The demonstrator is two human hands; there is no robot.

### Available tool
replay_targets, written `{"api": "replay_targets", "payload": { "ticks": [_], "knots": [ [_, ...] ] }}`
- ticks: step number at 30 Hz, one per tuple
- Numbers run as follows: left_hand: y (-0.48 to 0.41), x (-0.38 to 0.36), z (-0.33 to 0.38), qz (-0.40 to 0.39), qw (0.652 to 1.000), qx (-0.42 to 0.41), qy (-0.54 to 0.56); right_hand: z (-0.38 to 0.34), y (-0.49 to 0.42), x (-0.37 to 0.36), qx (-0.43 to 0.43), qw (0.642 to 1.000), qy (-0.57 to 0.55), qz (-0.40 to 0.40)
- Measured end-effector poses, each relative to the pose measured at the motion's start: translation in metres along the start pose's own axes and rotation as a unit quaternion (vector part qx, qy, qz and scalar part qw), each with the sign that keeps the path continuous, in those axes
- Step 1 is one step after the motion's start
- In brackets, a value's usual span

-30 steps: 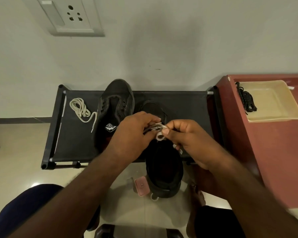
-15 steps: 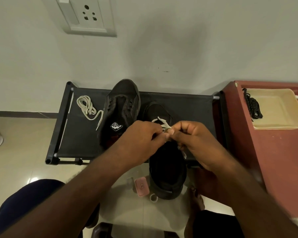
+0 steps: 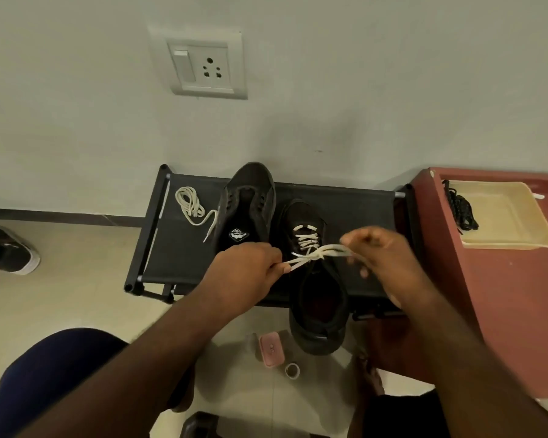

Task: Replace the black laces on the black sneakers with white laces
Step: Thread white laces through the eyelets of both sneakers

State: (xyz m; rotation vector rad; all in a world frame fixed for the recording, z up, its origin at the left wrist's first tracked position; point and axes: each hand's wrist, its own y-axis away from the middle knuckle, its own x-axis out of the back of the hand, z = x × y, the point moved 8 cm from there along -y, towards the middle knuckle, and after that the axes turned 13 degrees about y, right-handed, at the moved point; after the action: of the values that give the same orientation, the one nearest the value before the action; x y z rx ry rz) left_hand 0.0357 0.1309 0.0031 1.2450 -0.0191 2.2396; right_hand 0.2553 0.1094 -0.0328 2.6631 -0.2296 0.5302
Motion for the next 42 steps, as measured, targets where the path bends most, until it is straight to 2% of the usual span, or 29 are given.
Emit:
{"api": "replay_targets", "payload": {
  "ticks": [2, 3, 4, 7, 9, 11, 14, 18, 21, 23, 28, 30, 33, 34, 36, 38, 42],
  "knots": [
    [0.005, 0.002, -0.001, 0.024, 0.999, -0.015, 0.036, 0.007, 0.003, 0.022, -0.040, 0.988, -0.118, 0.096],
    [0.006, 0.004, -0.001, 0.041, 0.997, -0.025, 0.056, 0.009, 0.004, 0.027, -0.046, 0.984, -0.130, 0.116],
    [0.008, 0.007, -0.001, 0.058, 0.995, -0.035, 0.071, 0.008, 0.005, 0.026, -0.045, 0.987, -0.115, 0.104],
    [0.013, 0.014, -0.002, 0.097, 0.989, -0.053, 0.101, 0.006, 0.020, -0.011, -0.025, 0.999, 0.005, -0.042],
    [0.018, 0.024, -0.007, 0.145, 0.981, -0.056, 0.112, 0.006, 0.034, -0.039, -0.001, 0.983, 0.160, -0.087],
    [0.023, 0.034, -0.015, 0.200, 0.971, -0.044, 0.122, 0.007, 0.038, -0.051, 0.010, 0.952, 0.304, -0.041],
    [0.032, 0.040, -0.028, 0.261, 0.957, -0.001, 0.125, 0.006, 0.040, -0.047, 0.000, 0.938, 0.344, 0.046],
    [0.032, 0.020, -0.058, 0.220, 0.944, 0.109, 0.220, 0.012, 0.046, -0.016, -0.007, 0.946, 0.301, 0.123],
    [0.036, 0.006, -0.077, 0.208, 0.897, 0.177, 0.347, 0.010, 0.048, 0.019, -0.016, 0.942, 0.273, 0.195],
    [0.039, 0.003, -0.083, 0.202, 0.873, 0.217, 0.388, 0.009, 0.045, 0.036, -0.030, 0.937, 0.269, 0.220],
    [0.038, 0.006, -0.087, 0.188, 0.882, 0.236, 0.362, 0.013, 0.027, 0.042, -0.062, 0.949, 0.264, 0.160],
    [0.036, 0.008, -0.089, 0.181, 0.883, 0.242, 0.358, 0.009, 0.033, 0.045, -0.072, 0.952, 0.250, 0.159],
    [0.034, 0.009, -0.091, 0.166, 0.887, 0.244, 0.355, -0.029, 0.060, 0.036, 0.016, 0.932, 0.262, 0.248],
    [0.032, 0.009, -0.091, 0.166, 0.889, 0.243, 0.351, -0.044, 0.067, 0.020, 0.056, 0.934, 0.252, 0.248],
    [0.030, 0.012, -0.091, 0.171, 0.893, 0.247, 0.336, -0.057, 0.069, -0.030, 0.084, 0.959, 0.216, 0.162],
    [0.030, 0.012, -0.091, 0.174, 0.894, 0.249, 0.329, -0.052, 0.064, -0.079, 0.057, 0.977, 0.195, 0.067],
    [0.033, -0.004, -0.081, 0.163, 0.891, 0.229, 0.356, -0.040, 0.057, -0.130, 0.002, 0.992, 0.130, -0.009]
  ]
}}
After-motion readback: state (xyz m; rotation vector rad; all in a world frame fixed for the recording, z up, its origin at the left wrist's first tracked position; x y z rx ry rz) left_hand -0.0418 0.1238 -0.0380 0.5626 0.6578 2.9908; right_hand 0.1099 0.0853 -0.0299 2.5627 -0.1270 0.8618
